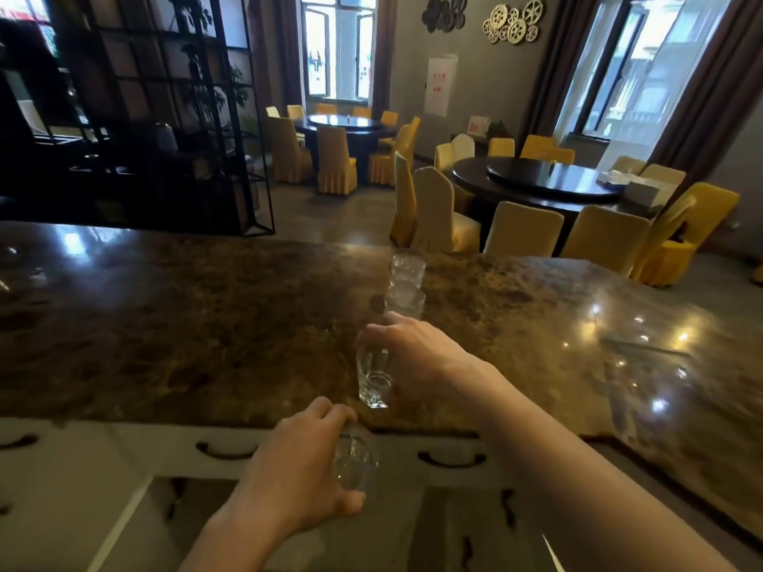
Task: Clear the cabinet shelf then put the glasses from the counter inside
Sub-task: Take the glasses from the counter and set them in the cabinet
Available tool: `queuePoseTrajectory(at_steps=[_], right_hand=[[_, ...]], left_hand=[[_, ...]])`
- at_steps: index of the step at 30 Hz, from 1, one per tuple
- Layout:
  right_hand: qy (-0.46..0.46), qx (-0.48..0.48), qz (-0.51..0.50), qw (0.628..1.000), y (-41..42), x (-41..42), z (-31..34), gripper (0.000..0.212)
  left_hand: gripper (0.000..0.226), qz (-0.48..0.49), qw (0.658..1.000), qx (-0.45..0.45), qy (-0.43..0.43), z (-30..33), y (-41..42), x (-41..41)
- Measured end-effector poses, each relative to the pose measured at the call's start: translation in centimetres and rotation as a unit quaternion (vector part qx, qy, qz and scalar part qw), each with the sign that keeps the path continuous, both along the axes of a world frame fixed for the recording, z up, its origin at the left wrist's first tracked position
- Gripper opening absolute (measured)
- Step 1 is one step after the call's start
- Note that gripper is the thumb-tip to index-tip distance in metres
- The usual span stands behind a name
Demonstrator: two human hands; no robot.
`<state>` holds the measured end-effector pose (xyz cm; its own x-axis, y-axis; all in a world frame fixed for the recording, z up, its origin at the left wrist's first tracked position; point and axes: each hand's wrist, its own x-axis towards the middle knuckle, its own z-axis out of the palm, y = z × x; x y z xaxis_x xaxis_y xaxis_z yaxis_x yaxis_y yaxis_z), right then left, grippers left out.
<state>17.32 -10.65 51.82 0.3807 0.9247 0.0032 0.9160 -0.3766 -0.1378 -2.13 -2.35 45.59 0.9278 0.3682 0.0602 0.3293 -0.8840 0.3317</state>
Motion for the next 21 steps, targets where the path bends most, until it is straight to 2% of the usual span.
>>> queuePoseTrajectory(at_steps=[11, 17, 21], right_hand=[[0.048, -0.064, -0.067, 0.995, -12.5, -8.6, -5.9, 0.085], [0.062, -0.103, -0.093, 0.988, -12.6, -12.2, -9.2, 0.084], [0.071, -0.087, -0.107, 0.988, -11.1, -14.7, -12.6, 0.081]], left_hand=[[0.092, 0.043, 0.998, -0.037, 0.013, -2.3, -3.9, -6.9], [0.090, 0.051, 0.998, -0.047, 0.005, -5.0, -2.1, -9.7], [0.088, 0.062, 0.996, -0.065, 0.019, -8.1, 0.2, -11.1]])
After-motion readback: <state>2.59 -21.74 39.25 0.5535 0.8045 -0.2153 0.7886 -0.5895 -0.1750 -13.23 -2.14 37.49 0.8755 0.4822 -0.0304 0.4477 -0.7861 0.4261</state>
